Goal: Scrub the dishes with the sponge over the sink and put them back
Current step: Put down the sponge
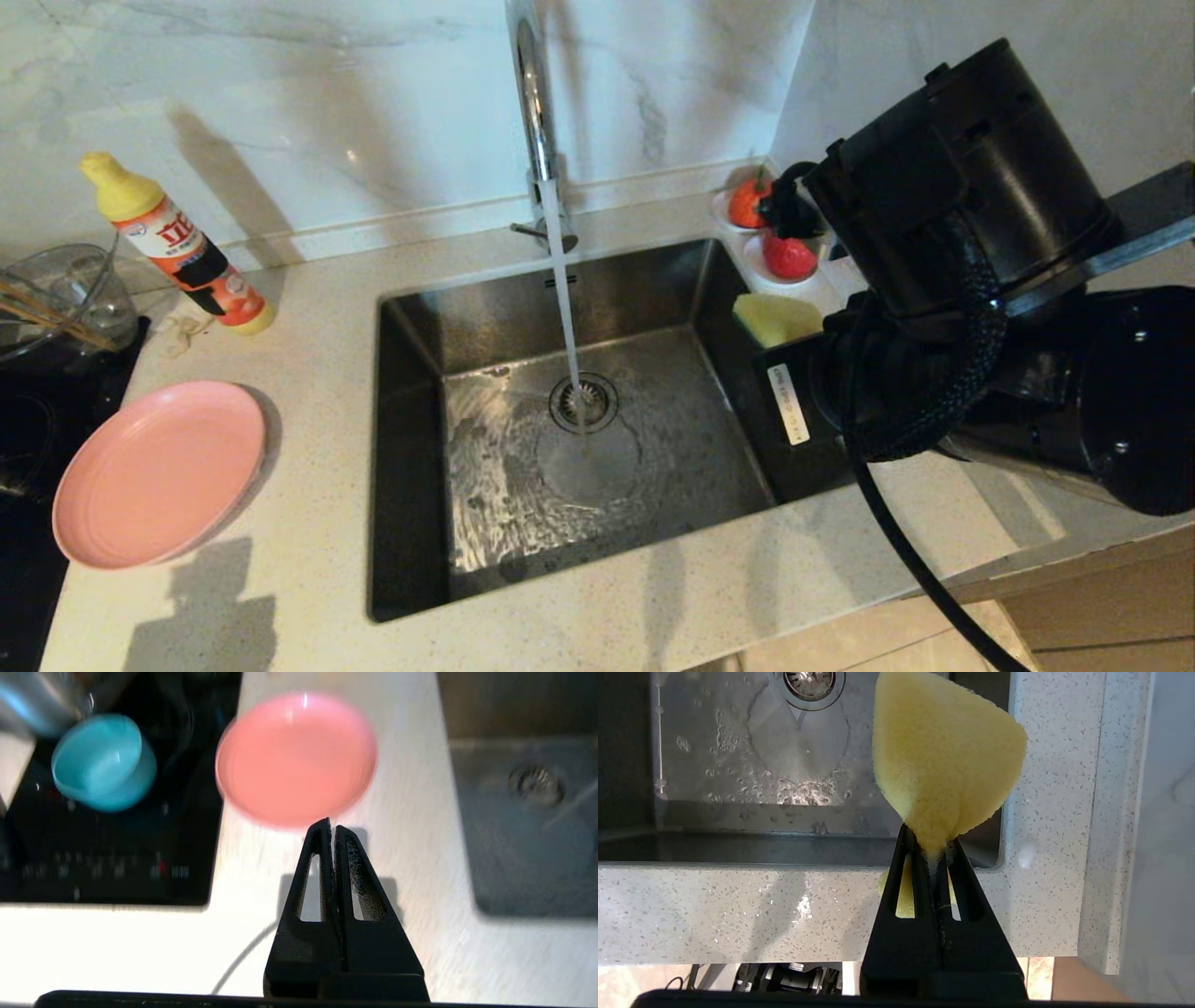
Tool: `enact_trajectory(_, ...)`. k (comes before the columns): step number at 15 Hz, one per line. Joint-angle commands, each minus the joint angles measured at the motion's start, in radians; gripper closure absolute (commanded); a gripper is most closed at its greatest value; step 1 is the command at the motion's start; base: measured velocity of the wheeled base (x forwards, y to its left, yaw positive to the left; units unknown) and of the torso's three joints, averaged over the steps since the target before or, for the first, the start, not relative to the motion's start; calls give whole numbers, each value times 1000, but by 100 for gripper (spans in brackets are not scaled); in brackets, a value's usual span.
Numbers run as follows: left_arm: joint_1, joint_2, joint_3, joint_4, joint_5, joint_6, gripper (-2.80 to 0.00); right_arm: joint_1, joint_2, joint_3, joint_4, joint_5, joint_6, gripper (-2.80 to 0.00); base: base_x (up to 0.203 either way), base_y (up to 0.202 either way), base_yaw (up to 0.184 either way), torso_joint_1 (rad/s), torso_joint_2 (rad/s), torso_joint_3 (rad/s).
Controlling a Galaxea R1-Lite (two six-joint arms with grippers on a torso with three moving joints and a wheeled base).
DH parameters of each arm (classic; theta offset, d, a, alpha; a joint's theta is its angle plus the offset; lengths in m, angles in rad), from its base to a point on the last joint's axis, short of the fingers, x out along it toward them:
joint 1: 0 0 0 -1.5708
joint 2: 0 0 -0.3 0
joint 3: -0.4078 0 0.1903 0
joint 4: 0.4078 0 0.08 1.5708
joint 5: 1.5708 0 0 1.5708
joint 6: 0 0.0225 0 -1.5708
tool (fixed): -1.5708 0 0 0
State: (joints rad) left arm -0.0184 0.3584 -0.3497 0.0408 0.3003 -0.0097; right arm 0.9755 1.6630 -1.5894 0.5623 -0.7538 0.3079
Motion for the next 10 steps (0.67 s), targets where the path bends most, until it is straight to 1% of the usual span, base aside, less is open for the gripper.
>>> enact_trajectory(1,5,-141,104,1,-19,6,0,0,3,2,5,-4,2,0,0,0,0,0,0,0)
enact_trajectory(3,5,-250,211,3,-99,12,0,-1,1,6,7,-7,2,0,0,0,0,0,0,0)
enact_trajectory(4,5,-293,244,5,-134,12,0,-1,-3,18,5,-8,-1,0,0,0,0,0,0,0)
enact_trajectory(5,5,-344,269,11,-176,11,0,-1,-5,22,7,-9,-3,0,0,0,0,0,0,0)
enact_trajectory(7,6,-362,297,32,-272,15,0,-1,1,22,7,-9,-6,0,0,0,0,0,0,0)
enact_trajectory(8,6,-361,302,41,-292,25,0,-1,2,22,7,-9,-6,0,0,0,0,0,0,0)
enact_trajectory(9,5,-361,307,65,-314,61,0,-1,1,25,8,-9,-6,0,0,0,0,0,0,0)
enact_trajectory(10,6,-361,307,71,-317,65,0,-1,-3,34,7,-10,-7,0,0,0,0,0,0,0)
